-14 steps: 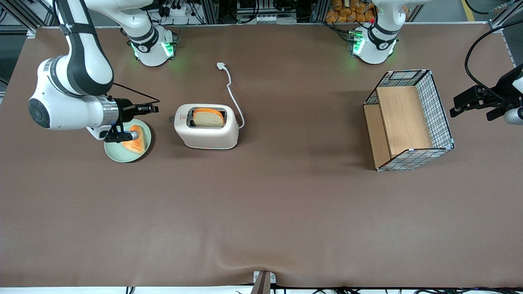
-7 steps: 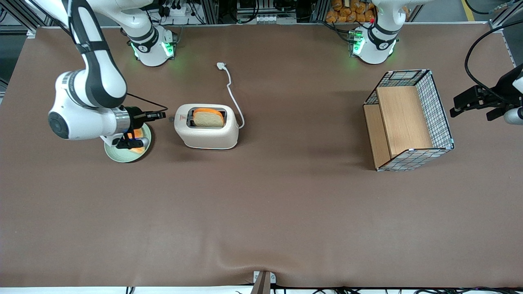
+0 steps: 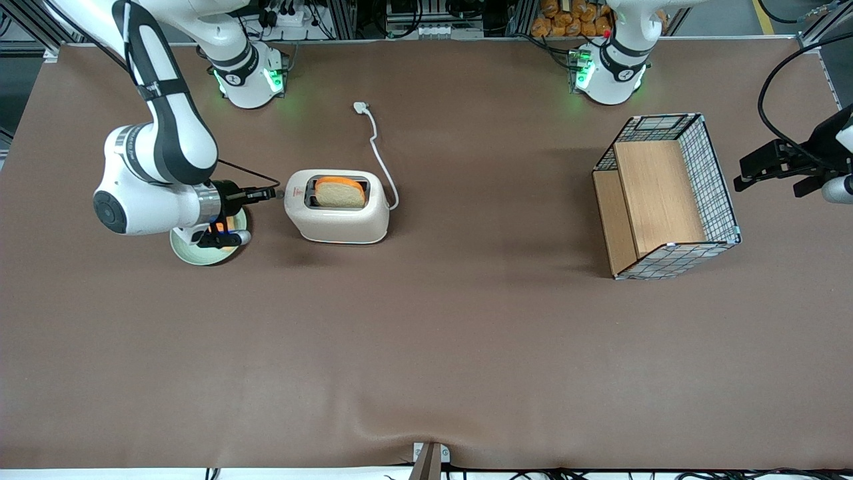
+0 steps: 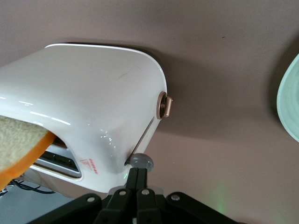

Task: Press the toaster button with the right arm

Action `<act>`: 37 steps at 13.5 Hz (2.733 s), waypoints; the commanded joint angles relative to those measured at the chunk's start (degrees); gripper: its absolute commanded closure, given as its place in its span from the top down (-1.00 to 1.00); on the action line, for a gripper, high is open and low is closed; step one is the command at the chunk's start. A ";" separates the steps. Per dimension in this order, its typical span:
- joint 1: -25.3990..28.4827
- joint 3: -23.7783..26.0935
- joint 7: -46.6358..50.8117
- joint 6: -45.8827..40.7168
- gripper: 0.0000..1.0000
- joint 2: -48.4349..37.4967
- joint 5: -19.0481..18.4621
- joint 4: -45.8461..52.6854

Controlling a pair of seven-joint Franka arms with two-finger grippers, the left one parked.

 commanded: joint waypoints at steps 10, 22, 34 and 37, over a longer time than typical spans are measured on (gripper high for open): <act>2.26 -0.39 -0.66 2.40 -1.00 4.68 3.43 0.14; 1.56 -0.39 -0.75 3.28 -1.00 7.50 3.79 0.14; 0.06 -0.39 -2.50 4.85 -1.00 10.84 6.87 0.23; 0.06 -0.39 -2.50 5.47 -1.00 11.81 8.00 0.58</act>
